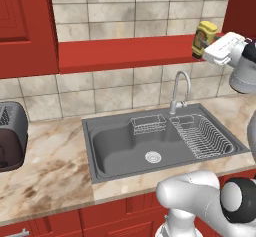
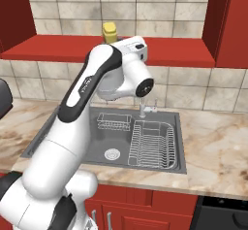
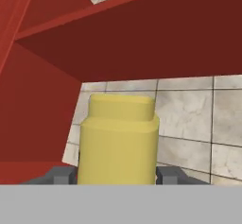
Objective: There are various items on the counter. Only move the condiments/shakers into the cabinet.
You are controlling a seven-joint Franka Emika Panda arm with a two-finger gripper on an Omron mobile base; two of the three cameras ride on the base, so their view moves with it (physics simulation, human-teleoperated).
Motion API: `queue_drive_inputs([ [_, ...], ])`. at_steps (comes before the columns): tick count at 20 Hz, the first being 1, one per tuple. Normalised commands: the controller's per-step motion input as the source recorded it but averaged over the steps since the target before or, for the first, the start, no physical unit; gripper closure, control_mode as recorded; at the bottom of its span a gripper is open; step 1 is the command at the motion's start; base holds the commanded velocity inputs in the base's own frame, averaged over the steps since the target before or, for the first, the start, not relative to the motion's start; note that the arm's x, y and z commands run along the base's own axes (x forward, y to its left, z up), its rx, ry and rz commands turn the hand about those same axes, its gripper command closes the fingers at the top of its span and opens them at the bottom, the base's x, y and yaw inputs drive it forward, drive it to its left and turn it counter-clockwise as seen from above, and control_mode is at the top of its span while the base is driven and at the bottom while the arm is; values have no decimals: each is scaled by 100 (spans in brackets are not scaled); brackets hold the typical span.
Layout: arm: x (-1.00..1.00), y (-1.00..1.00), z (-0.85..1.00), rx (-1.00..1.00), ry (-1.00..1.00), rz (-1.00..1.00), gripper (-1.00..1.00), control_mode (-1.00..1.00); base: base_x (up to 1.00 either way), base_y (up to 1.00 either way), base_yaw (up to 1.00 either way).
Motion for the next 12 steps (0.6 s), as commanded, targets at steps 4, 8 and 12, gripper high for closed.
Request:
queue_drive_inputs([
  [4, 66, 0, 2, 0, 15, -7, 100, -100, 0, 0, 0],
  [8, 70, 0, 0, 0, 17, -8, 100, -100, 0, 0, 0],
  [12, 57, 0, 0, 0, 15, -6, 100, -100, 0, 0, 0],
])
